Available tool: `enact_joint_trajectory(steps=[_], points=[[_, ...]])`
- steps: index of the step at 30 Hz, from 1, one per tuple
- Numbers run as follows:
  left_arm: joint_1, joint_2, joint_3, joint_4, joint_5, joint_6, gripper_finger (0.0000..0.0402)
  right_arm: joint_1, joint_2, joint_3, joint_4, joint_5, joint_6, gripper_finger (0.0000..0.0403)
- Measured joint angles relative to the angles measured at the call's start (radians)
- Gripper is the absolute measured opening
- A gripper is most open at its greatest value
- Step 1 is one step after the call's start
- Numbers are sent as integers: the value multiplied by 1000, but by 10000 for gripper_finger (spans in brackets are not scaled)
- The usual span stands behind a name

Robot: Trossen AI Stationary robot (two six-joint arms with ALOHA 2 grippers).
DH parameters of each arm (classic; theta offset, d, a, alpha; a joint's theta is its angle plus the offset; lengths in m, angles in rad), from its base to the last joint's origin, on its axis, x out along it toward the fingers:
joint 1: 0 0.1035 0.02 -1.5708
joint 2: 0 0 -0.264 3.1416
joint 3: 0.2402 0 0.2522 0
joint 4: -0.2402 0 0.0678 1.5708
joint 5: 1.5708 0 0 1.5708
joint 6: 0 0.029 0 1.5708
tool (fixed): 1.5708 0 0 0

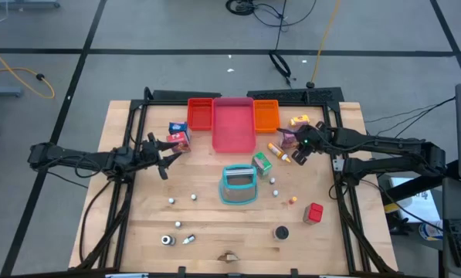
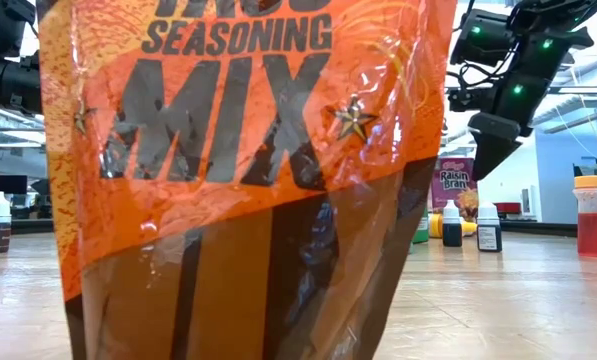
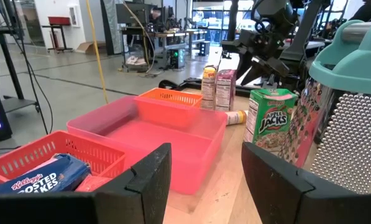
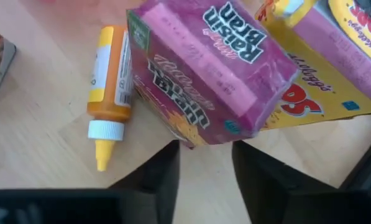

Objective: Pick & Place Kitchen Items
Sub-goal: Put the purple cereal box into the pink bin

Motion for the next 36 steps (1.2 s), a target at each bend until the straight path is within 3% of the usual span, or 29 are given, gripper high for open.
enact_joint_trajectory(steps=[6,11,22,36], points=[[0,0,0,0,0,0,198,0,0,-1,56,0,-3,207],[0,0,0,0,0,0,198,0,13,-1,125,-2,-25,228],[0,0,0,0,0,1,198,2,106,-1,217,-56,-57,225],[0,0,0,0,0,1,198,2,109,-1,367,-48,-52,224]])
